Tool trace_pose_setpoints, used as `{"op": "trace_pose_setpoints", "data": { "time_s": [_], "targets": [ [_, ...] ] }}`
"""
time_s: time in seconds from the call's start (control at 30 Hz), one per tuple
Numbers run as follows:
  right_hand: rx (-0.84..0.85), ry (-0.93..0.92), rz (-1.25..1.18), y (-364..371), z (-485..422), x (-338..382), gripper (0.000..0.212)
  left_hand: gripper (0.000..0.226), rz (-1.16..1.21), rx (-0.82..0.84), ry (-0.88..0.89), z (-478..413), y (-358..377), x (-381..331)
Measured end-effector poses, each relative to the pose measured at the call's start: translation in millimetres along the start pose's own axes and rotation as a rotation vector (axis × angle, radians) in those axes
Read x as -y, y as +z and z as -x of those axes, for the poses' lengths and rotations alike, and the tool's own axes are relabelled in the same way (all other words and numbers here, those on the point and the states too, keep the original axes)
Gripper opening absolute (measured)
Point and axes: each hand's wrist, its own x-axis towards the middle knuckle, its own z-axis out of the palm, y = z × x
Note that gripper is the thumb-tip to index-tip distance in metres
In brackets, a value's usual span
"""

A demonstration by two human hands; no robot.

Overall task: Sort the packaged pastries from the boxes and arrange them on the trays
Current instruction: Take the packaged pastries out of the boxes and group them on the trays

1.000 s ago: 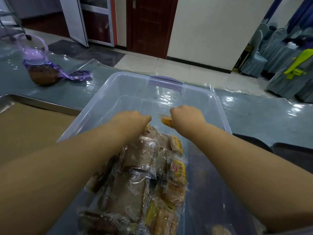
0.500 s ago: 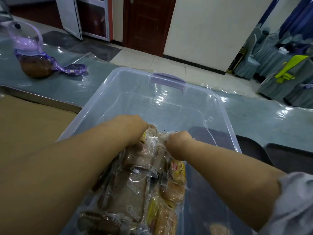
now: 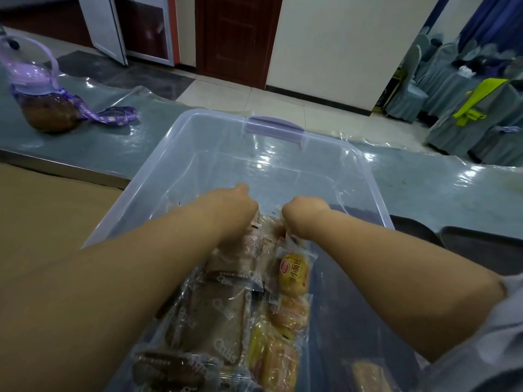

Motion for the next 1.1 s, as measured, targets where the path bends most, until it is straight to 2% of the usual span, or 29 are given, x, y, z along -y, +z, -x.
{"op": "trace_pose_setpoints", "data": {
  "time_s": [0.1, 0.17, 0.3, 0.37, 0.5, 0.67, 0.77, 1.0, 1.1],
  "targets": [
    [-0.075, 0.019, -0.019, -13.7, 11.5, -10.3, 0.019, 0.025, 0.000, -0.119, 0.136, -1.9, 8.8, -15.9],
    [-0.109, 0.018, -0.021, -23.3, 20.4, -16.1, 0.019, 0.029, -0.022, -0.152, 0.235, 1.2, 13.2, -31.4],
    [-0.164, 0.008, -0.018, -38.2, 45.1, -22.7, 0.015, 0.045, -0.133, -0.070, 0.424, 6.0, 25.1, -59.0],
    [-0.178, -0.017, -0.018, -42.4, 60.3, -24.4, 0.011, 0.044, -0.200, -0.012, 0.471, 5.6, 34.4, -68.0],
    [-0.159, -0.041, -0.009, -38.8, 76.9, -28.1, 0.020, 0.034, -0.236, -0.029, 0.493, 1.9, 52.3, -80.7],
    [-0.166, -0.027, -0.037, -30.5, 68.0, -26.6, 0.019, 0.040, -0.376, -0.007, 0.494, -5.8, 72.1, -90.2],
    [-0.179, -0.012, -0.040, -29.5, 64.3, -26.3, 0.017, 0.034, -0.443, -0.027, 0.504, -8.5, 76.3, -94.2],
    [-0.174, -0.029, -0.075, -36.3, 74.2, -30.8, 0.027, 0.039, -0.350, -0.062, 0.498, -2.0, 63.6, -86.2],
    [-0.187, -0.011, -0.106, -40.7, 80.7, -32.5, 0.029, 0.037, -0.273, -0.067, 0.433, 10.8, 39.5, -76.2]
  ]
}}
